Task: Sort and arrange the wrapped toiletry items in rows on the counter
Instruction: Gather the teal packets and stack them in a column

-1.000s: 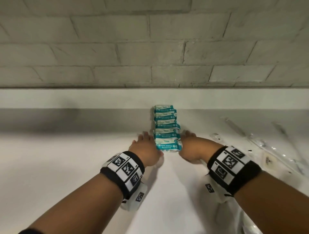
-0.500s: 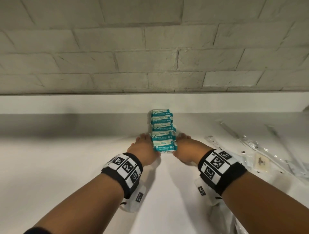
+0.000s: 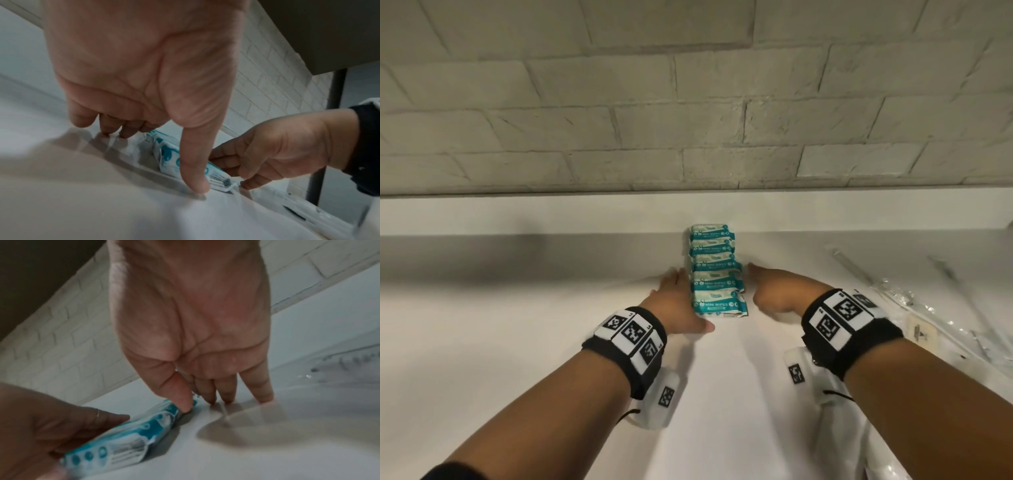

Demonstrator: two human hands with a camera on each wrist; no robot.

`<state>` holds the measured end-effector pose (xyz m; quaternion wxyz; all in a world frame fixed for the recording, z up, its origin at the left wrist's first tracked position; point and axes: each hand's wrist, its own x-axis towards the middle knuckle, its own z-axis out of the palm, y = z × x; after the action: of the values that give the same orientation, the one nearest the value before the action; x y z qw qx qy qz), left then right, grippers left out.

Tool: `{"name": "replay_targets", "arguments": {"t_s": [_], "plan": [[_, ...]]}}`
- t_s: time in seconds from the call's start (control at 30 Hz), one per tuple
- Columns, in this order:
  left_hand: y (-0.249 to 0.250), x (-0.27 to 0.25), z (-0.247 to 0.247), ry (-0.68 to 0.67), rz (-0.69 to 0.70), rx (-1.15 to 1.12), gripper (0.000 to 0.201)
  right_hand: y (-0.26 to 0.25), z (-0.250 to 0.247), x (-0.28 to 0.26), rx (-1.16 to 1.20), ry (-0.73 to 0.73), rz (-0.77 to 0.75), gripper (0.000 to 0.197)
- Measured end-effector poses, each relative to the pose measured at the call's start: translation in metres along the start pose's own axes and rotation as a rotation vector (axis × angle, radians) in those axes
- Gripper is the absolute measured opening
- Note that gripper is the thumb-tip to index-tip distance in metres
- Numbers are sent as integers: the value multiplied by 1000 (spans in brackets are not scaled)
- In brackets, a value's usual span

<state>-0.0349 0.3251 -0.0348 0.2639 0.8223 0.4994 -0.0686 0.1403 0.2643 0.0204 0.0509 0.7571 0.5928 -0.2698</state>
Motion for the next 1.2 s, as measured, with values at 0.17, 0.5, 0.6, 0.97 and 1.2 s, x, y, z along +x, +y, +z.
{"name": "replay_targets", "arguments": {"t_s": [0.17,0.5,0.6,0.97,1.2], "plan": [[0,18,3,4,6,97,105,-1,9,10,44,-51,-71,74],[-8,32,8,28,38,115,101,1,19,31,23,-38,-59,79],[-10,28,4,3,36,86,109,2,18,33,19,-23,-38,67],[-1,36,-41,-156,82,-627,110,-2,-14,34,477,-23,55,71],[-4,51,-26,-158,133,-688,110,-6,-12,39,606,-69,-56,70]]}}
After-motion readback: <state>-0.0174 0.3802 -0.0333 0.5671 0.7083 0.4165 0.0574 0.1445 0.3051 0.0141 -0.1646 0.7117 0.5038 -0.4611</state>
